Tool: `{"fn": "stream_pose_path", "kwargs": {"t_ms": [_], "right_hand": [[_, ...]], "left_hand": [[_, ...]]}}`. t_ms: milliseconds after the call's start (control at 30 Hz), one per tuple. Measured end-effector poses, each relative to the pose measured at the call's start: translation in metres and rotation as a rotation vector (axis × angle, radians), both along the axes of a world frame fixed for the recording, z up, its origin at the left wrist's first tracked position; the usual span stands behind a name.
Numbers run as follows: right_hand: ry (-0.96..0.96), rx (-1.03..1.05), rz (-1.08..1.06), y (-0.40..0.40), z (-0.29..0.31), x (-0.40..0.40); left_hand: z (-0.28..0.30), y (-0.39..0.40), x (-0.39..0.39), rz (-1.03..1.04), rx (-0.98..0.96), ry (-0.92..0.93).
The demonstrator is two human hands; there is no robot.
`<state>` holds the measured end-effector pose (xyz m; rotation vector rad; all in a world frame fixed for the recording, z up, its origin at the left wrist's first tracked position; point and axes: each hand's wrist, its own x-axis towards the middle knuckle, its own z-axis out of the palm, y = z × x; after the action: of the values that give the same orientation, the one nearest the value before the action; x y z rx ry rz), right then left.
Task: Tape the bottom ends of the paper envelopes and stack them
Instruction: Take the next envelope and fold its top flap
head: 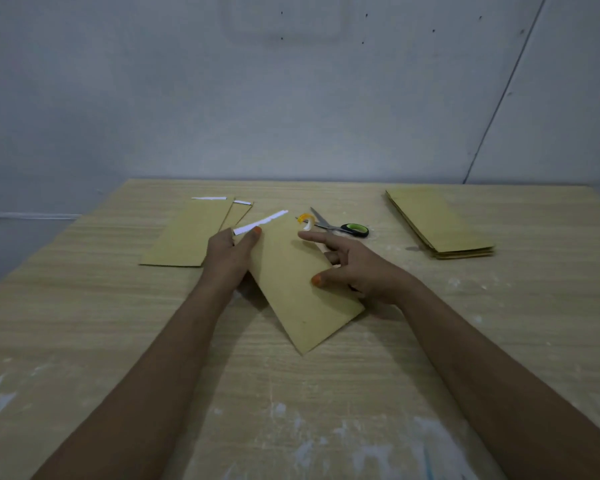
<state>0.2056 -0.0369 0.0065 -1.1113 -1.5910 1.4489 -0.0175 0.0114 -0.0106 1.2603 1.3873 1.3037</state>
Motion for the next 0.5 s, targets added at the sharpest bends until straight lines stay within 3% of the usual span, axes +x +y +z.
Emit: {"fn": "stream_pose_path", "kwargs": {"t_ms": [200,500], "right_hand": [[0.124,0.069,-0.159,0.003,-0.01,-0.006],[0.049,0.188,-0.324,0.0,-0.018,-0.008]], "left_hand": [[0.007,-0.021,0.016,-0.281,-0.011,-0.051],[0.006,-0.027,0.019,-0.398,-0.034,-0.051]]}}
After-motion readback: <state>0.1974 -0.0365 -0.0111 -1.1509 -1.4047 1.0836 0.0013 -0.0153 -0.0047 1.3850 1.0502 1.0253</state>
